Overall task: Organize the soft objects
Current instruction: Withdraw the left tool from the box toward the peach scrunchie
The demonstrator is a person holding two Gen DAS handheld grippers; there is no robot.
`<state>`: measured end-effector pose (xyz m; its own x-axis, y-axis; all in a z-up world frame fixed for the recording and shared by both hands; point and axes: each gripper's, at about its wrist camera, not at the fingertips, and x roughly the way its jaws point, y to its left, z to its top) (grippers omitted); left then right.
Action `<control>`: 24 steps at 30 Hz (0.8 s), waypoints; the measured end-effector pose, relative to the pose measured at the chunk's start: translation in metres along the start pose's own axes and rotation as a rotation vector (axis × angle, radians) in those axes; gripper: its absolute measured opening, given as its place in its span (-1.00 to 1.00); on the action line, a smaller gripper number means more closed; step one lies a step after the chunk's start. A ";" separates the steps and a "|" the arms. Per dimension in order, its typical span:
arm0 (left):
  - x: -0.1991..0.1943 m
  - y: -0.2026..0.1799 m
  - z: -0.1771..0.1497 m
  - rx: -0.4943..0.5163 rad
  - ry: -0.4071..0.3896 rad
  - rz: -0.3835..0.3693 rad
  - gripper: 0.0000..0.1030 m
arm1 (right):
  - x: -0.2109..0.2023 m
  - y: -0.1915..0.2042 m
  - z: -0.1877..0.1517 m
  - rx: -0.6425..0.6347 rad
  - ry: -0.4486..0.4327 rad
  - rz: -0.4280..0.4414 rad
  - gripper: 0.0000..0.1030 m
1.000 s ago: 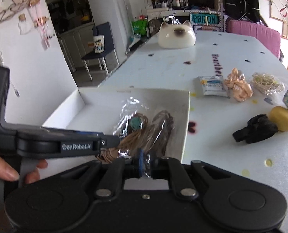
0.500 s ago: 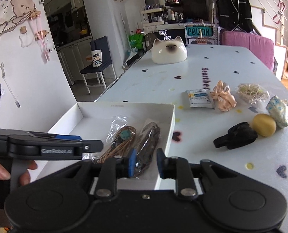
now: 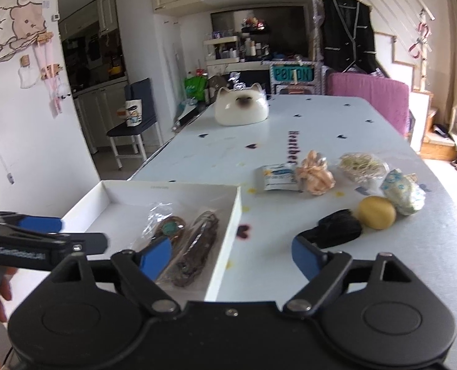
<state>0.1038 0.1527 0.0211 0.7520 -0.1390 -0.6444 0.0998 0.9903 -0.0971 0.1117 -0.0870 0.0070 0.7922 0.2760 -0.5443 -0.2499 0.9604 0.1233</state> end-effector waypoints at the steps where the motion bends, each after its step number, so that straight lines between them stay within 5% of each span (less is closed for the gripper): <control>1: -0.003 0.000 0.000 0.001 -0.005 0.006 1.00 | -0.002 -0.001 0.000 -0.002 -0.005 -0.013 0.76; 7: -0.019 -0.002 0.000 0.007 -0.028 0.026 1.00 | -0.010 -0.007 0.000 -0.017 -0.035 -0.045 1.00; 24: -0.039 -0.035 0.018 0.050 -0.081 0.042 1.00 | -0.041 -0.041 0.013 -0.019 -0.102 -0.030 1.00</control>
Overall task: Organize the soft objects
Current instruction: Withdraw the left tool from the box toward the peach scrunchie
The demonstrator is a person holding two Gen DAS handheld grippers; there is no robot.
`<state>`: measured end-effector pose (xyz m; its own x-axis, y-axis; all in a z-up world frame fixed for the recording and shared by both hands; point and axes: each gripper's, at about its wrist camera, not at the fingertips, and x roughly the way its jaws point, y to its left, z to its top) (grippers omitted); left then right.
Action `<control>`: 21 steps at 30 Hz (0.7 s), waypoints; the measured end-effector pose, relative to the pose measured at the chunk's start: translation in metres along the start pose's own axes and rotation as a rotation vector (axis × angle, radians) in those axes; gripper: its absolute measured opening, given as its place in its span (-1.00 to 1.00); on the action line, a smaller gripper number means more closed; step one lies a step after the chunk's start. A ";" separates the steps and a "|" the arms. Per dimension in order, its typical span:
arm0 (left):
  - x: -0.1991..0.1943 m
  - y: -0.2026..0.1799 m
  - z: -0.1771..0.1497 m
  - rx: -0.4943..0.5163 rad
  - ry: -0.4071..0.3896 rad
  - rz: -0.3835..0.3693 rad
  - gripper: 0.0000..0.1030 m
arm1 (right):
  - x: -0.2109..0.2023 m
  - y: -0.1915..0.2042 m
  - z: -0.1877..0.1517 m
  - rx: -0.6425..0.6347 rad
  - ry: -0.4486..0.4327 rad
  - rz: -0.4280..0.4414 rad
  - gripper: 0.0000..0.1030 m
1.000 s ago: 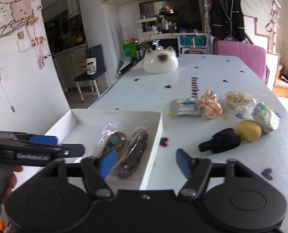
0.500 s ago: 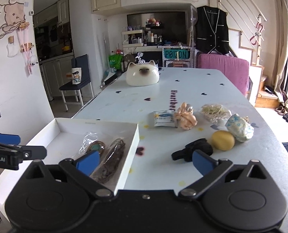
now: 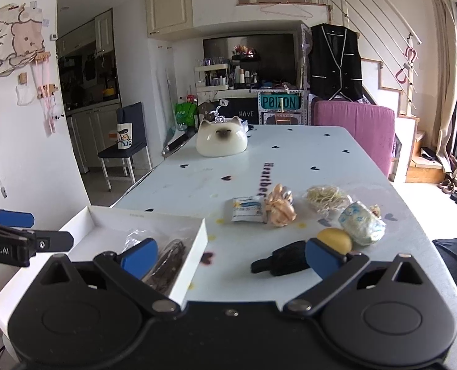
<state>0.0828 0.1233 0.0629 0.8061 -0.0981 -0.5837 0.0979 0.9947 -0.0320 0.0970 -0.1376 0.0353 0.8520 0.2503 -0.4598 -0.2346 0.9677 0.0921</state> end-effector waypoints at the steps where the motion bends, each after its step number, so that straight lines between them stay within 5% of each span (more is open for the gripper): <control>1: 0.001 -0.004 0.003 0.000 -0.003 -0.003 1.00 | -0.001 -0.005 0.001 0.002 -0.001 -0.003 1.00; 21: 0.057 -0.110 0.050 0.042 -0.021 -0.112 1.00 | 0.008 -0.103 -0.012 0.052 0.003 -0.108 1.00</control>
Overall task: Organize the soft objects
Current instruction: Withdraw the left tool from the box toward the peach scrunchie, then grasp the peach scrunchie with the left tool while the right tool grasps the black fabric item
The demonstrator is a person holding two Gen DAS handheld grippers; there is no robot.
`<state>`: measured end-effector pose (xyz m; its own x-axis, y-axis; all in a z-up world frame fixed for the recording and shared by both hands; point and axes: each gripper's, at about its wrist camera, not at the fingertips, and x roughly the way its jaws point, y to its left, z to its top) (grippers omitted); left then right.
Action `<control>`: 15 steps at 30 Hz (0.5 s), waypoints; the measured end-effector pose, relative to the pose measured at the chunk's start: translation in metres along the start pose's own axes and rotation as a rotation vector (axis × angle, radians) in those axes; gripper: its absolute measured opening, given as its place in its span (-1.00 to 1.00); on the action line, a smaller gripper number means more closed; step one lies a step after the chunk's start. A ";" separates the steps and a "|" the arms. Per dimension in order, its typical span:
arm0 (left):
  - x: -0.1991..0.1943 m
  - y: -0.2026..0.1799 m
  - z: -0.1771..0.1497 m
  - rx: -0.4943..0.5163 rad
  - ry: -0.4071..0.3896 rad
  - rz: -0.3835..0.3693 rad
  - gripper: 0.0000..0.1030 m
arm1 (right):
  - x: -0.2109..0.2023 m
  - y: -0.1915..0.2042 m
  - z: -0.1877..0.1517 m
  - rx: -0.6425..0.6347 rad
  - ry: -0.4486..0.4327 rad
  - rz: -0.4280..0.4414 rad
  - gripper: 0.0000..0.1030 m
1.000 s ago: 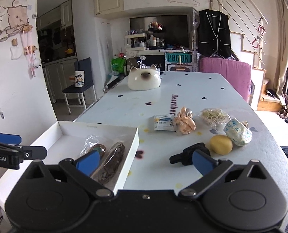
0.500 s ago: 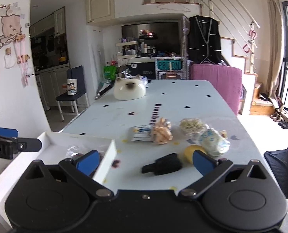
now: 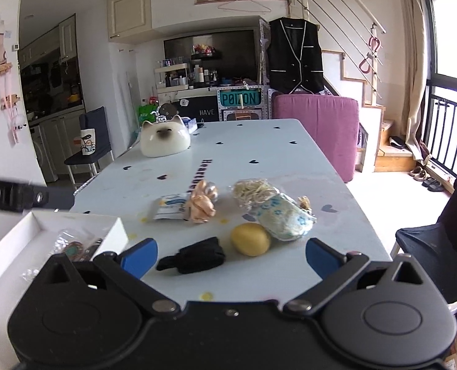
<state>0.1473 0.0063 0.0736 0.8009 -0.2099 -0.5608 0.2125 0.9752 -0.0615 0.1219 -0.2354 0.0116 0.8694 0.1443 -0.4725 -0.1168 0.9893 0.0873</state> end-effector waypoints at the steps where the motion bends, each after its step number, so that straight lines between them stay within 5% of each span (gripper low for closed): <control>1: 0.005 -0.004 0.003 -0.006 -0.002 -0.004 1.00 | 0.003 -0.003 -0.001 -0.004 0.001 0.000 1.00; 15: 0.100 -0.035 0.036 -0.161 0.031 -0.120 0.94 | 0.048 -0.023 -0.017 -0.064 0.010 0.147 0.88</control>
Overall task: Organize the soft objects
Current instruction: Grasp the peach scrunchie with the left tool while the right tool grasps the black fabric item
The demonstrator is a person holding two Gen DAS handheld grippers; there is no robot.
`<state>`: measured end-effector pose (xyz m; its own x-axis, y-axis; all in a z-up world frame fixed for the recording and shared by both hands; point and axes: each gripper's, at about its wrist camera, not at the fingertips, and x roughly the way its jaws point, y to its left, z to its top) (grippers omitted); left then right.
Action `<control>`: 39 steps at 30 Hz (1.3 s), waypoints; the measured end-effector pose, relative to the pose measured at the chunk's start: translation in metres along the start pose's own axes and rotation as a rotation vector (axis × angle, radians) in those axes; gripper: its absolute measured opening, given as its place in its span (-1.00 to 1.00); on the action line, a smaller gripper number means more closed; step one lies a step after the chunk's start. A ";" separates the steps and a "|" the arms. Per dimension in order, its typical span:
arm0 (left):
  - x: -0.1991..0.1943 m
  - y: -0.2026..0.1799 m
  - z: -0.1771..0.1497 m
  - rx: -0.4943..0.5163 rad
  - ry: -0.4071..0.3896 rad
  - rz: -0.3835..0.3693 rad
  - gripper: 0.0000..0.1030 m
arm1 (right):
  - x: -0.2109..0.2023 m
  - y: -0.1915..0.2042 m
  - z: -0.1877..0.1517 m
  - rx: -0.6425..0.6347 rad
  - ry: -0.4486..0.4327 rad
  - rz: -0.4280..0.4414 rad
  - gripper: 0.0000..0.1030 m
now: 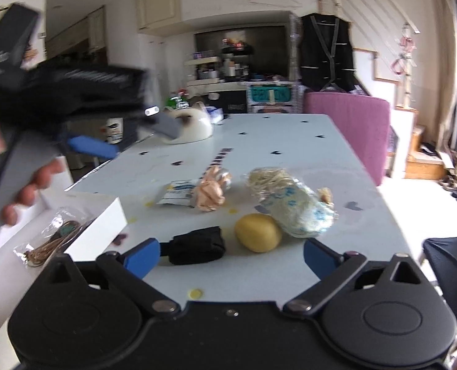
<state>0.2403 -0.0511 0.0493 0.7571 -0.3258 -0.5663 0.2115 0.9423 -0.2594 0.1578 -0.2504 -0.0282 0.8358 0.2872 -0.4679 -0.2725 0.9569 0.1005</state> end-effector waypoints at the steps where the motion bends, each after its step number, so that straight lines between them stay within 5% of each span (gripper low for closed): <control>1: 0.008 0.002 0.003 -0.017 0.003 -0.007 0.90 | 0.005 0.000 0.000 -0.004 -0.001 0.019 0.86; 11: 0.087 0.030 0.022 -0.154 0.111 -0.062 0.34 | 0.055 0.002 -0.002 -0.017 0.058 0.126 0.76; 19: 0.139 0.038 0.006 -0.152 0.231 -0.010 0.34 | 0.077 0.007 -0.002 -0.030 0.093 0.183 0.74; 26: 0.158 0.046 -0.001 -0.184 0.237 -0.006 0.31 | 0.092 0.008 -0.003 -0.043 0.120 0.212 0.71; 35: 0.166 0.044 -0.002 -0.132 0.241 0.002 -0.40 | 0.099 0.005 -0.003 -0.029 0.139 0.239 0.69; 39: 0.164 0.047 -0.002 -0.124 0.242 0.001 -0.46 | 0.101 0.006 -0.002 -0.035 0.139 0.244 0.63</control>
<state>0.3733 -0.0608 -0.0575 0.5840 -0.3476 -0.7336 0.1223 0.9310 -0.3438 0.2394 -0.2161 -0.0766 0.6704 0.4982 -0.5499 -0.4765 0.8571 0.1957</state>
